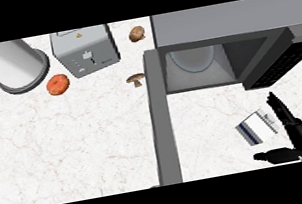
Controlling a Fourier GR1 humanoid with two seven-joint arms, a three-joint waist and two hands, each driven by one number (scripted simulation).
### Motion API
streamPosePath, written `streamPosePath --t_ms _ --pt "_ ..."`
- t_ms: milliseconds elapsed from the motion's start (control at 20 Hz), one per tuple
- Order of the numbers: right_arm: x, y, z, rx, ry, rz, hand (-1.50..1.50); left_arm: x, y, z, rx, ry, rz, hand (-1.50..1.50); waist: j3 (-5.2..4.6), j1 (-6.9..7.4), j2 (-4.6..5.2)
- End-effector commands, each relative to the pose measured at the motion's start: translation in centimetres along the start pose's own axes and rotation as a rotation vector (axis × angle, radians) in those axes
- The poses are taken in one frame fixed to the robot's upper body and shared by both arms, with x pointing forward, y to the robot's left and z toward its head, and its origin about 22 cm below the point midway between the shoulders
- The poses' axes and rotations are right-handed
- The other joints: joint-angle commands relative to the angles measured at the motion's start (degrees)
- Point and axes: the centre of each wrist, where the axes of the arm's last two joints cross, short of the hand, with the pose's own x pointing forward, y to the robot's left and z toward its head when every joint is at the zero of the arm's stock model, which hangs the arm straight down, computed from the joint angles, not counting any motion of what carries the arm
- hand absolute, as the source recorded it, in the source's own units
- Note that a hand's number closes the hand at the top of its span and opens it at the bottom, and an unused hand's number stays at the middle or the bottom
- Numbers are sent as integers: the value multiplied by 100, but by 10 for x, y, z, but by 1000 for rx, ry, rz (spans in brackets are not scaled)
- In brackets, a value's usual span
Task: Pick up the milk, place it into the microwave and close the microwave
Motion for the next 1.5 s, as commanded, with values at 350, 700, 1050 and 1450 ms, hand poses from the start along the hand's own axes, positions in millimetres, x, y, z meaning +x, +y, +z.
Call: streamPosePath --t_ms 350,700,1050,1450 --pt "-9 23 -8 18 -57 -134 150 7 9 -3 -14 4 16 -150 11 39 21" --pt "-4 31 -24 78 -85 -142 150 -13 4 6 -26 12 31 -150 16 100 50" --pt "-3 64 -29 7 -140 -183 150 10 -6 -1 -16 -1 22 -150 14 59 25" --pt "20 93 -71 -82 -146 -195 150 13 1 -1 7 15 34 -150 -8 -65 -14"
